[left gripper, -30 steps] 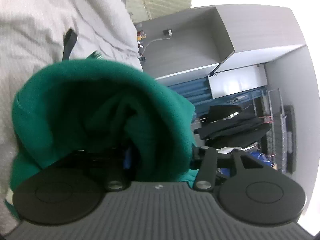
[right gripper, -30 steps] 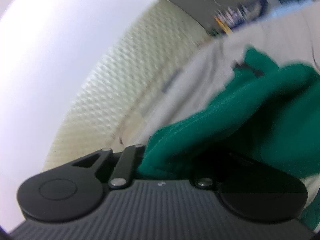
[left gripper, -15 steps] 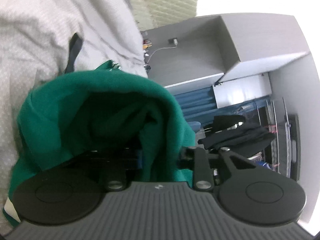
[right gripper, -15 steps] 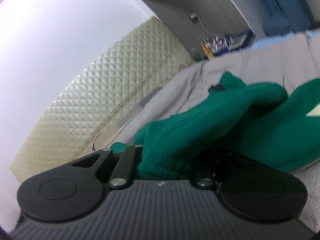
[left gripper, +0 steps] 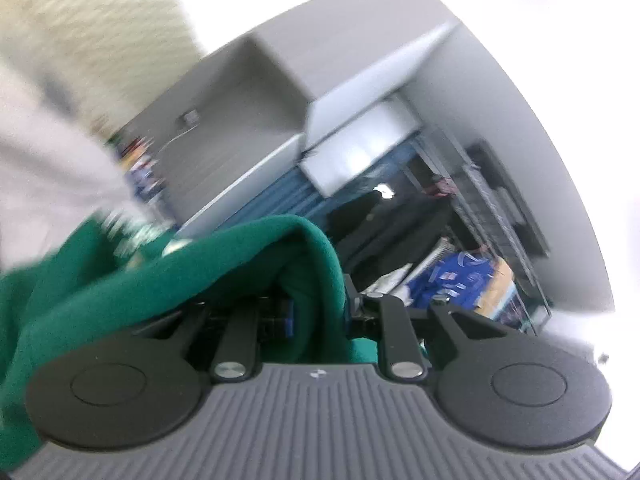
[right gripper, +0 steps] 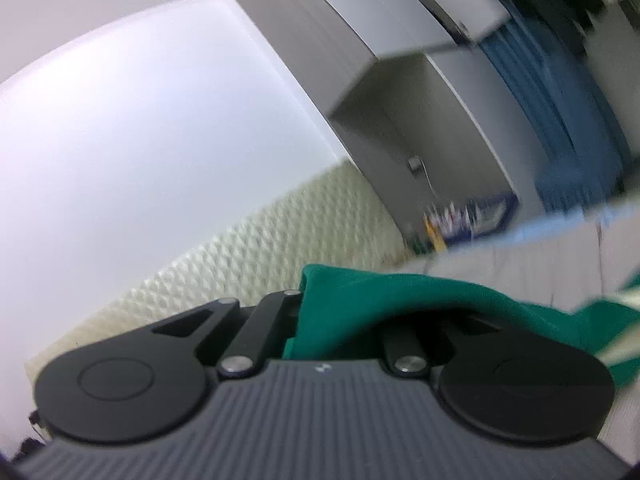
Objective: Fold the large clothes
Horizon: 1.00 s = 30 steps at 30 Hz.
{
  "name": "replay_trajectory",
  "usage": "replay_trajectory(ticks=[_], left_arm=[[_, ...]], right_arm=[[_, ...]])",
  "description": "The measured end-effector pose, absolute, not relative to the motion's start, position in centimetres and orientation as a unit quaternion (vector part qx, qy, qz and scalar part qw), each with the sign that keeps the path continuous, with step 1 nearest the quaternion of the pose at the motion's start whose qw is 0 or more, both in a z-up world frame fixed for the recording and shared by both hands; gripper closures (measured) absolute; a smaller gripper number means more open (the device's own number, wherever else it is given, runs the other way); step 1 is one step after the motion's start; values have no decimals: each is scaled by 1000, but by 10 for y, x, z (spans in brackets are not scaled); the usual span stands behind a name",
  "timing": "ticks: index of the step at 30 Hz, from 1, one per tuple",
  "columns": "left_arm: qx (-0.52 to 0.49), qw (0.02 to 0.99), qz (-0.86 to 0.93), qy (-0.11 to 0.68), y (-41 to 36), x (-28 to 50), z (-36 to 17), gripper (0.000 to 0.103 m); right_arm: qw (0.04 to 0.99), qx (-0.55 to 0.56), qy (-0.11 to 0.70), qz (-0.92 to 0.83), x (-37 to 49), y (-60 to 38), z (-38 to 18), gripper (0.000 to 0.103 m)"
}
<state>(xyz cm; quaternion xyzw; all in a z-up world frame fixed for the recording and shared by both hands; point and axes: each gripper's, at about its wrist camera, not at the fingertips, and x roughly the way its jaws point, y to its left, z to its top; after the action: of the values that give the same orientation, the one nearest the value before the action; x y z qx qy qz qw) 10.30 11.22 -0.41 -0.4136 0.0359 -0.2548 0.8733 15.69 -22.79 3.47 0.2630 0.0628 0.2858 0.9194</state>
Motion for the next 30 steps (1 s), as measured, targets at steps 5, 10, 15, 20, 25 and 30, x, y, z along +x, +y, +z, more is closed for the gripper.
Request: replay_trajectory(ticks=[5, 10, 15, 20, 25, 30], left_arm=[[-364, 889, -279, -2, 105, 94, 98, 81], [-316, 899, -299, -55, 102, 73, 209, 81], [-287, 899, -316, -98, 103, 46, 314, 81], [-256, 902, -326, -124, 97, 36, 379, 80], [-245, 913, -313, -88, 87, 73, 369, 80], [-248, 923, -294, -22, 79, 156, 299, 80]], right_arm=[[928, 231, 9, 292, 148, -236, 128, 94], [930, 206, -48, 299, 129, -238, 232, 94], [933, 176, -101, 299, 96, -242, 326, 94], [938, 130, -158, 280, 78, -246, 390, 94], [951, 130, -110, 259, 122, -252, 391, 94], [960, 145, -20, 238, 210, -261, 340, 94]])
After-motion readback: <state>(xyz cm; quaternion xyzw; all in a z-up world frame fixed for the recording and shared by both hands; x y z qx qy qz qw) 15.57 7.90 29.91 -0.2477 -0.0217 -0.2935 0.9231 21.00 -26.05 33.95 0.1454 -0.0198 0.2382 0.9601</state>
